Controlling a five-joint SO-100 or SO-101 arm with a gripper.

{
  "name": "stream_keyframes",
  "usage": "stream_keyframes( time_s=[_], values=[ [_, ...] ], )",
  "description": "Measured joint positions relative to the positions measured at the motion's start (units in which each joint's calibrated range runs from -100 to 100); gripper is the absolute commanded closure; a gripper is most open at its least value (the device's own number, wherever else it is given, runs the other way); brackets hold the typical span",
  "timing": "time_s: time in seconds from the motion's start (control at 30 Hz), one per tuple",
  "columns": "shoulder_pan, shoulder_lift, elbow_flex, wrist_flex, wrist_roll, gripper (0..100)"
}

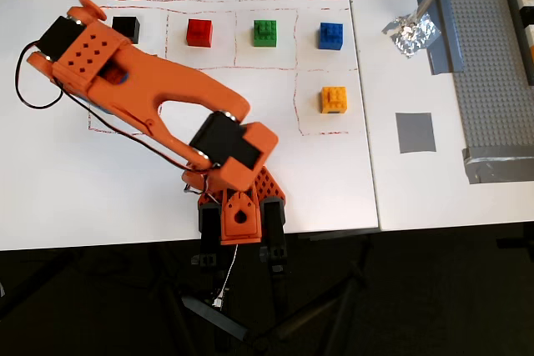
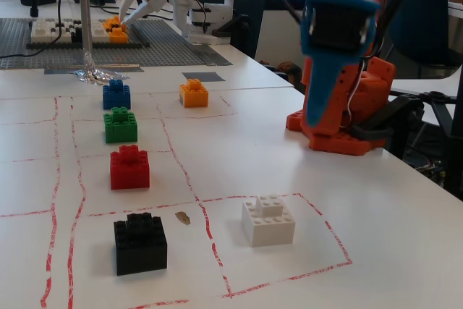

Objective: Grab the block and put it in the grey marker

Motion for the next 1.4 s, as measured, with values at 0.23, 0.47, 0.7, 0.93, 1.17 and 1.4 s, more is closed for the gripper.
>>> stream_keyframes(
  time_s=[0.23, 0.47, 0.7, 0.93, 1.17, 1.4],
  values=[
    [-3.29, 13.58, -10.73, -4.18, 3.81, 91],
    [-3.19, 17.1, -17.31, -4.34, 8.5, 79],
    [-3.09, 22.95, -17.31, -4.5, 11.04, 78],
    [-3.09, 25.35, -17.04, -5.63, 11.77, 78],
    [-2.59, 25.35, -12.35, -6.43, 12.6, 76],
    [-0.3, 25.27, -7.57, -7.07, 14.07, 72]
  ],
)
